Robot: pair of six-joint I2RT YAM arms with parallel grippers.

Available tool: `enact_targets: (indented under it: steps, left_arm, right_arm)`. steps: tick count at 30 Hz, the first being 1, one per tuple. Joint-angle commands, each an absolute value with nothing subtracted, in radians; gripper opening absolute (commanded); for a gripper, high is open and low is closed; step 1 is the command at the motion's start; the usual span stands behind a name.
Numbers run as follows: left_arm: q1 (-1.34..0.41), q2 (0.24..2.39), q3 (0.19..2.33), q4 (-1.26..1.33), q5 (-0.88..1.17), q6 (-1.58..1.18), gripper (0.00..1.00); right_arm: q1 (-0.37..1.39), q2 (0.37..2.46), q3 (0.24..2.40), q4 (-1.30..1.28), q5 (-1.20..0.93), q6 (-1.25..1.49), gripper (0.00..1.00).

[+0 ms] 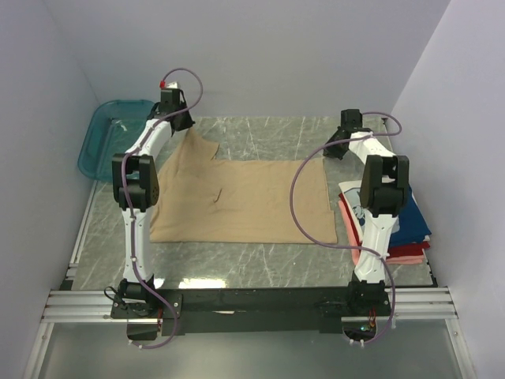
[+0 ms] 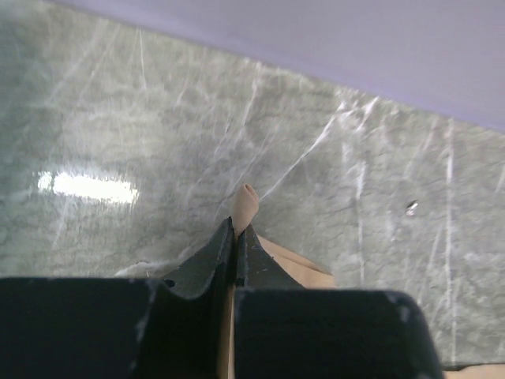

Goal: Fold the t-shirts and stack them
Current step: Fold the tshirt

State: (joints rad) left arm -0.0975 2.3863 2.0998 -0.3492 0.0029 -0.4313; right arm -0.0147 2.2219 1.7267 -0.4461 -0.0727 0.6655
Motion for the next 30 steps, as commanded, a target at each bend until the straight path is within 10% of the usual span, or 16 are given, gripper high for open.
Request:
enact_targets:
  steps: [1, 13, 22, 30]
  left_arm:
    - [-0.091, 2.295, 2.167, -0.333, 0.003, -0.417, 0.0]
    - [-0.075, 2.26, 2.166, -0.333, -0.015, -0.41, 0.02]
    - [-0.074, 2.302, 2.157, -0.339, 0.006, -0.417, 0.01]
    - [-0.072, 2.312, 2.154, -0.333, 0.02, -0.431, 0.01]
  right_arm:
    - [-0.049, 2.14, 1.715, -0.384, -0.101, 0.681, 0.0]
    - [-0.068, 2.123, 1.696, -0.36, -0.178, 0.673, 0.02]
    - [-0.051, 2.206, 1.73, -0.449, -0.117, 0.69, 0.43]
    - [-0.037, 2.258, 1.77, -0.52, -0.063, 0.698, 0.36]
